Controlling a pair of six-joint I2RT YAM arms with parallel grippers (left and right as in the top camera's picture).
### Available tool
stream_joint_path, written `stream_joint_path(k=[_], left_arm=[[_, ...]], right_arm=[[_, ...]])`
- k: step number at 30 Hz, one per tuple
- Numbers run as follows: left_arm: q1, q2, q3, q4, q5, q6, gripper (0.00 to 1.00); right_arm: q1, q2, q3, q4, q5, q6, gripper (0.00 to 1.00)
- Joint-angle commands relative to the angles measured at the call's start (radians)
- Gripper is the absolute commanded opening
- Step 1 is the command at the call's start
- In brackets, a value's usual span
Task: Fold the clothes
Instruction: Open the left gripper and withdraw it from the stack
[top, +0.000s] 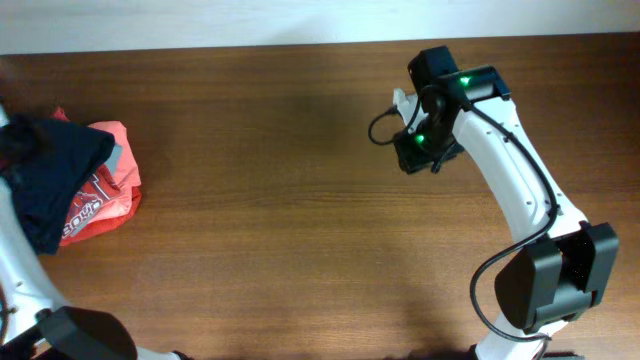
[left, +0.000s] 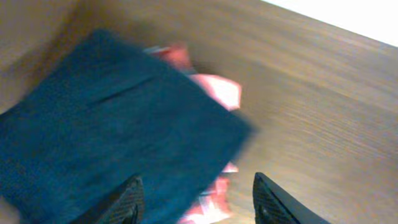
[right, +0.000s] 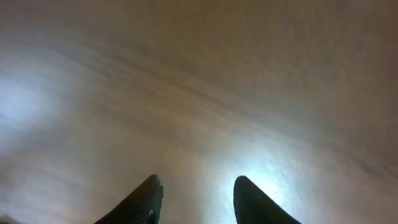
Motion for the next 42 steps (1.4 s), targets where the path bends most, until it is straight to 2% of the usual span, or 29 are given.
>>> stream_joint_path(k=[1,4,5,6,7,8,11,14,18,22,27,31,36,40,42], left_arm=[[-0.182,0.005,0.021,0.004,0.060,0.067,0.59],[-0.314,0.005,0.021,0.002,0.025,0.067,0.67],[-0.364,0.005,0.021,0.002,0.023,0.066,0.75],[-0.417,0.006,0.021,0.005,0.023,0.067,0.93],[-0.447,0.008,0.021,0.009,0.023,0.066,0.99],[-0.506,0.014,0.021,0.018,0.031,0.066,0.99],[-0.610,0.029,0.021,0.020,0.031,0.066,0.99],[-0.661,0.029,0.021,0.019,0.024,0.067,0.99],[-0.660,0.029,0.021,-0.053,0.002,0.066,0.99],[-0.643,0.017,0.020,-0.152,0.001,0.062,0.99],[-0.624,-0.069,-0.097,-0.158,0.000,0.028,0.99],[-0.613,-0.206,-0.272,-0.088,0.000,0.017,0.99],[-0.612,-0.554,-0.573,0.061,0.000,-0.040,0.99],[-0.612,-0.845,-0.774,0.195,0.000,-0.069,0.99],[-0.612,-0.937,-0.818,0.225,0.001,-0.069,0.99]], right_arm=[[-0.042,-0.022,0.010,0.074,-0.076,0.106,0.43],[-0.074,-0.022,0.010,0.127,-0.076,0.112,0.48],[-0.091,-0.021,0.010,0.145,-0.076,0.112,0.50],[-0.106,-0.022,0.010,0.160,-0.076,0.112,0.53],[-0.118,-0.022,0.010,0.171,-0.076,0.112,0.58],[-0.140,-0.022,0.010,0.196,-0.076,0.112,0.99],[-0.182,-0.022,0.012,0.229,-0.076,0.112,0.99],[-0.226,-0.026,0.037,0.163,-0.097,0.101,0.99],[-0.248,-0.103,0.047,0.082,-0.089,0.020,0.99],[-0.235,-0.229,0.034,0.041,0.018,0.007,0.98],[-0.214,-0.449,-0.141,0.097,0.050,0.038,0.99],[-0.213,-0.637,-0.355,0.200,0.049,0.060,0.99],[-0.213,-0.969,-0.670,0.318,0.049,0.071,0.98],[-0.213,-1.196,-0.802,0.321,0.049,0.071,0.99],[-0.213,-1.254,-0.822,0.295,0.049,0.071,0.98]])
